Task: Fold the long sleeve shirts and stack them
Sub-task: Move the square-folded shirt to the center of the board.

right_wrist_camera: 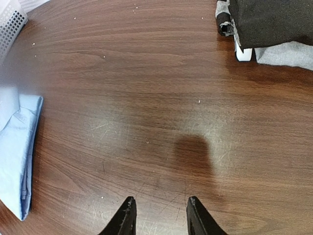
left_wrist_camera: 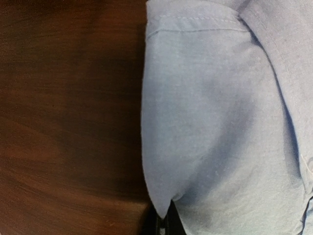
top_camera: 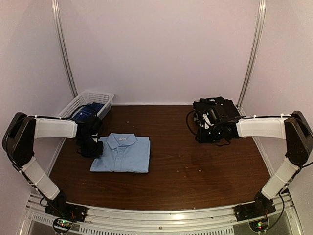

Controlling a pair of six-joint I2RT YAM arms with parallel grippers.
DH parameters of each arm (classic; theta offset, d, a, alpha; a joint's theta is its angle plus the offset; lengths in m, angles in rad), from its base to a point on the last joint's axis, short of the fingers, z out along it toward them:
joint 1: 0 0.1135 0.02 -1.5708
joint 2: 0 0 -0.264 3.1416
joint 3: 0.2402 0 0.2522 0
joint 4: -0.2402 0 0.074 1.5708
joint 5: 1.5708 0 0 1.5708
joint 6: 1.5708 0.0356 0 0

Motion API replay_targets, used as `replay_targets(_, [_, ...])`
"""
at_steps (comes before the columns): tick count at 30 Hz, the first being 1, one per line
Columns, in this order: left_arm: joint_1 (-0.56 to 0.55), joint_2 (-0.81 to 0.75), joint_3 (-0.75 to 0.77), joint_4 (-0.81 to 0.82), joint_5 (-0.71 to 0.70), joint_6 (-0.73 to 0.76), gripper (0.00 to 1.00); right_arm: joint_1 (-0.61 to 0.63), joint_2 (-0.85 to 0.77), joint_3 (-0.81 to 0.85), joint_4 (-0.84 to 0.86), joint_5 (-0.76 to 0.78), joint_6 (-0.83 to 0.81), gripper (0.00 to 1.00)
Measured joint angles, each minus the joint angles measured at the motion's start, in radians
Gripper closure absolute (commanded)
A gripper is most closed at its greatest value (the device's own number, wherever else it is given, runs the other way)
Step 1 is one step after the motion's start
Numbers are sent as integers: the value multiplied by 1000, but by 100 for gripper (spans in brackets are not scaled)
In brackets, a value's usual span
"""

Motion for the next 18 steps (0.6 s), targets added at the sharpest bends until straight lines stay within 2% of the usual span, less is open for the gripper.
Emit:
replay_targets(2, [7,0,6,-7,-8,10,100,0,-5,-1,0,2,0,63])
replay_targets(3, [10,0,13,-13,-13,16,95,0,-6,-1,0,4,-1,63])
replay_targets(5, [11,0,25,-23,-25,21,76,0,-7,-1,0,10,0,63])
replay_targets(8, [12,-2,42,-33,-38,27,40,0,-7,-1,0,18,-1,59])
replay_targets(11, [13,-24,54,-45,-42,35,19,0,-7,-1,-3,28,-2,53])
replay_targets(14, [13,-66,72,-58,-39,39,10,0,-7,-1,-8,44,-3,47])
replay_targets(18, [13,-139,102,-60,-13,50,4,0,-3,13,-32,95,-7,39])
